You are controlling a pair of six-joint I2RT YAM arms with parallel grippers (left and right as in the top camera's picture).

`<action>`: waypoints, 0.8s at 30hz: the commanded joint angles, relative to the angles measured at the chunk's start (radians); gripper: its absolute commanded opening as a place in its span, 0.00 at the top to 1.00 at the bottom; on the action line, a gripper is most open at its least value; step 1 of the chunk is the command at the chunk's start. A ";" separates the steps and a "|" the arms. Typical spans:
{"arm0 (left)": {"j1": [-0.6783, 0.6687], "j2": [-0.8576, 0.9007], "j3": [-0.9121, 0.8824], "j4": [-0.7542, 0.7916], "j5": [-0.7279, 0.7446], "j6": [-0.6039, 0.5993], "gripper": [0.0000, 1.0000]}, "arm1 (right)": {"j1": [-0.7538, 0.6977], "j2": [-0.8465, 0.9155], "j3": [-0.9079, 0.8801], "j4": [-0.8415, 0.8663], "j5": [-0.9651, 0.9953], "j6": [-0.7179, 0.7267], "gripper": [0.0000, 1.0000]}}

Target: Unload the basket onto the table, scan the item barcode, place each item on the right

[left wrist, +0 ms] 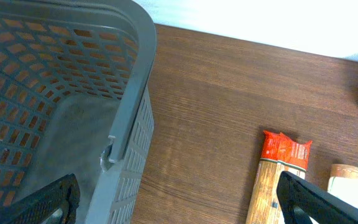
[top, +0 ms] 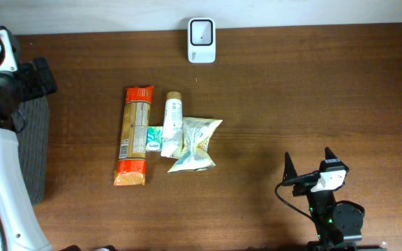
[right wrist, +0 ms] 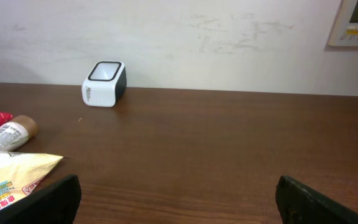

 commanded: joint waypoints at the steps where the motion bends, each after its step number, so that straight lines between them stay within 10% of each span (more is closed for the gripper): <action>1: 0.003 -0.005 0.012 -0.002 -0.007 0.020 0.01 | 0.006 -0.006 -0.005 -0.005 0.002 0.011 0.01; 15: 0.003 -0.005 0.011 -0.002 -0.007 0.020 0.01 | 0.006 0.027 0.088 0.045 -0.266 0.016 0.01; 24: 0.003 -0.005 0.011 -0.002 -0.007 0.020 0.01 | 0.006 0.505 0.597 -0.261 -0.486 0.011 0.02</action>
